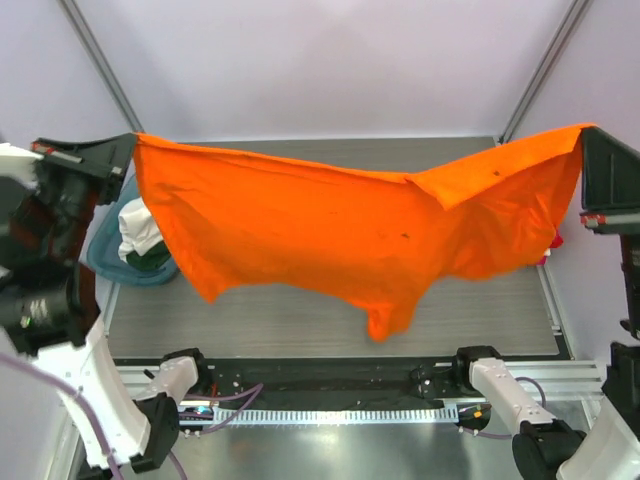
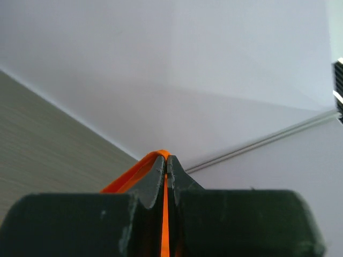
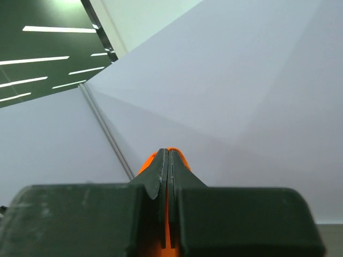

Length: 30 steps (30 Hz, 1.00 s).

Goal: Fold and stack the t-shirts
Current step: Flatten the tshirt out

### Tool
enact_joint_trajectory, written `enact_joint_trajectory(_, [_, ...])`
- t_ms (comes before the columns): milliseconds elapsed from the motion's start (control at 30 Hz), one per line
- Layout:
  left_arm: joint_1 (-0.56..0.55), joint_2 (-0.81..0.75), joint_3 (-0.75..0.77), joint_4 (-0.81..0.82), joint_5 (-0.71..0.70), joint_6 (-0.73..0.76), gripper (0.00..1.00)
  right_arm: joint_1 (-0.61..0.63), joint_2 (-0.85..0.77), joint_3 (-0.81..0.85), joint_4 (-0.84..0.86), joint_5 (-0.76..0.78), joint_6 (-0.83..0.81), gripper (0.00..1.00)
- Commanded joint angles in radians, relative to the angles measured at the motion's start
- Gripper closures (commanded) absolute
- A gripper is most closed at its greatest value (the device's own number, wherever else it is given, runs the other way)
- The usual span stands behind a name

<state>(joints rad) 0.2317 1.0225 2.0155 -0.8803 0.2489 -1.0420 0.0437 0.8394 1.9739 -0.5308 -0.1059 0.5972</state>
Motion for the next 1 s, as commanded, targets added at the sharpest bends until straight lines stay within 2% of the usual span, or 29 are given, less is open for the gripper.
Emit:
enact_joint_trajectory(0, [0.009,0.083,-0.177,0.055,0.041,-0.032,1.0,-0.002,0.122,-0.069,-0.002,0.069,-0.036,0.99])
enact_joint_trajectory(200, [0.009,0.152,-0.457,0.202,0.055,-0.053,1.0,-0.002,0.28,-0.196,0.038,0.101,-0.01,0.99])
enact_joint_trajectory(367, [0.008,0.292,-0.434,0.282,0.096,-0.085,0.99,-0.004,0.424,-0.147,0.071,0.092,0.033,0.99])
enact_joint_trajectory(500, [-0.018,0.416,-0.281,0.316,0.095,-0.118,0.99,-0.007,0.581,0.065,0.077,0.051,0.09,0.99])
enact_joint_trajectory(567, [-0.031,0.482,-0.132,0.322,0.102,-0.138,0.99,-0.019,0.689,0.168,0.075,0.002,0.117,0.99])
enact_joint_trajectory(700, [-0.031,0.716,0.207,0.29,0.124,-0.193,0.99,-0.099,0.894,0.527,0.093,-0.145,0.246,0.99])
enact_joint_trajectory(733, [-0.029,0.749,0.333,0.285,0.131,-0.202,1.0,-0.119,0.929,0.572,0.112,-0.187,0.316,0.99])
enact_joint_trajectory(767, [-0.023,0.783,0.368,0.291,0.151,-0.216,1.0,-0.151,0.975,0.598,0.142,-0.265,0.35,0.99])
enact_joint_trajectory(833, [-0.019,0.817,0.353,0.364,0.182,-0.237,1.0,-0.176,0.981,0.556,0.274,-0.34,0.421,0.99])
enact_joint_trajectory(900, [-0.015,0.801,0.263,0.401,0.197,-0.221,1.0,-0.183,0.942,0.407,0.33,-0.385,0.412,0.99])
enact_joint_trajectory(933, [-0.015,0.762,0.206,0.417,0.196,-0.193,1.0,-0.185,0.914,0.34,0.342,-0.394,0.398,0.99])
enact_joint_trajectory(967, [-0.015,0.739,0.052,0.467,0.19,-0.182,1.0,-0.185,0.89,0.181,0.356,-0.406,0.368,0.99])
